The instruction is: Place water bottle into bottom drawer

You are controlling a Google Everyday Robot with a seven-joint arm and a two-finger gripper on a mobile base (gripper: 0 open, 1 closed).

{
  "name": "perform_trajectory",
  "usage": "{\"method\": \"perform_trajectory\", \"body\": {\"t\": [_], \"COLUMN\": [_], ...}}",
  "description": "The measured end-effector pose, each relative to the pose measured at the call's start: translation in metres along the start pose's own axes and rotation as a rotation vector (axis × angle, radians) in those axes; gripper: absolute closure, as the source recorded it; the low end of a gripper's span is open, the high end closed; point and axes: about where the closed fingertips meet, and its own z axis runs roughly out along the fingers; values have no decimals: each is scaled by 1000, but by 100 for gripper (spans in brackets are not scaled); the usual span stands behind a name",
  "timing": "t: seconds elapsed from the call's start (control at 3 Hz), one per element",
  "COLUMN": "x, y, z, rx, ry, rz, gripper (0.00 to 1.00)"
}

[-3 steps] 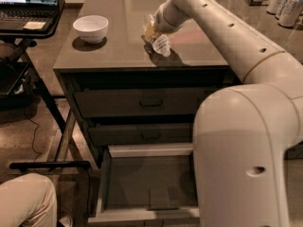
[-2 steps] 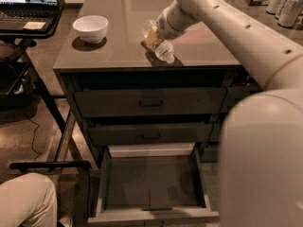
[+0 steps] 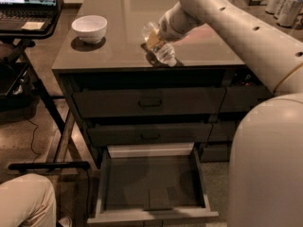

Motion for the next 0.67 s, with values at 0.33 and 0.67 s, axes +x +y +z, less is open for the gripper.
{"method": "perform_trajectory", "body": {"t": [0.33,0.67], "x": [4,4], "y": [7,7], "z": [-8,-8], "rx": [-23,-24], "ry": [-29,-29], "rz": [-12,-12], "gripper": [100,100]}}
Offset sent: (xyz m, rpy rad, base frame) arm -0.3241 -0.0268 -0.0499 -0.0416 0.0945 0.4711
